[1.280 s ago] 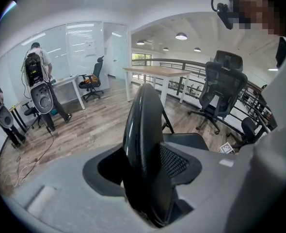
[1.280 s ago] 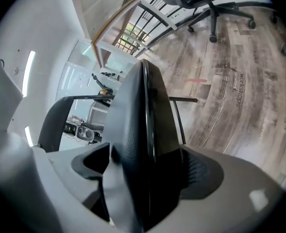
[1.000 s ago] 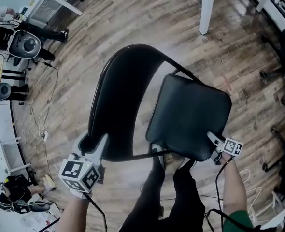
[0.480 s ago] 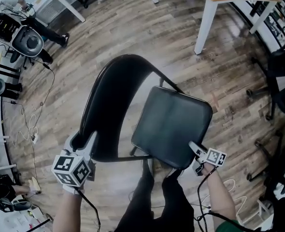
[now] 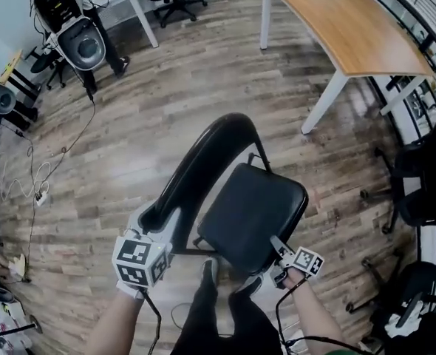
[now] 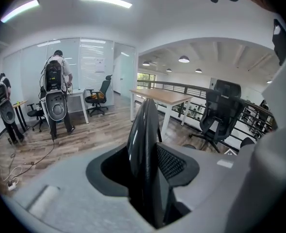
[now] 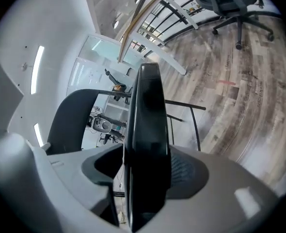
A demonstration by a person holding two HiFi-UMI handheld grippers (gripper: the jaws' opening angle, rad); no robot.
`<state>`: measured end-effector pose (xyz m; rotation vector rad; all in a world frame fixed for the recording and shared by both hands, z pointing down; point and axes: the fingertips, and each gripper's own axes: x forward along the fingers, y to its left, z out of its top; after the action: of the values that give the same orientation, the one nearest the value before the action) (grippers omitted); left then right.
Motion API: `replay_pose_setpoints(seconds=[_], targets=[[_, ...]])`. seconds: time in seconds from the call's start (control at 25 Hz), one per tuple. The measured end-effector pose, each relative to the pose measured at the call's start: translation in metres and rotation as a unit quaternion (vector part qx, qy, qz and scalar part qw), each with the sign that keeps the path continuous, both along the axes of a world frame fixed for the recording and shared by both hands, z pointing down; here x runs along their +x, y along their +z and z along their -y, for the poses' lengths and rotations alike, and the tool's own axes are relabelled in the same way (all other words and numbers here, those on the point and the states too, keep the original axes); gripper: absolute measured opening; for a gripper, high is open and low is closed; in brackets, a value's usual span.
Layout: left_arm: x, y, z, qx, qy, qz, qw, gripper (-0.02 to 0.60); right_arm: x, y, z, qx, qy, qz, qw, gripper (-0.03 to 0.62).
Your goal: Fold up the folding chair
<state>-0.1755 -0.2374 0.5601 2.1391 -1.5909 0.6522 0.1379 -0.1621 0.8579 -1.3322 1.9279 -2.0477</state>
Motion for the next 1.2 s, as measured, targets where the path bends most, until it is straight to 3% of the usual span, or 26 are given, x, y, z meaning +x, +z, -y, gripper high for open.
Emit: replay_pose_setpoints(seconds=[0.2,0.4,1.0,1.2], targets=[[0.012,-0.024,-0.004,0.031,0.014,0.001,0.9994,0.172,-0.023,-0.028,0.021,-0.015,-0.007,-0.048,0.999,0.243],[0.017,-0.042,-0.019,0.027,0.018,0.001,0.9995,0.166,-0.059,-0.055,0.019,-0.046,-0.007,-0.095,0.994,0.236],[0.022,-0.077,-0.026,0.057,0.002,-0.019,0.9982,0.155,-0.157,-0.110,0.066,-0.072,-0.005,-0.191,0.979,0.233],[0.037,-0.083,-0.033,0.062,0.025,-0.028,0.9974,0.149,-0.195,-0.128,0.081,-0.061,-0.006,-0.153,0.986,0.233]])
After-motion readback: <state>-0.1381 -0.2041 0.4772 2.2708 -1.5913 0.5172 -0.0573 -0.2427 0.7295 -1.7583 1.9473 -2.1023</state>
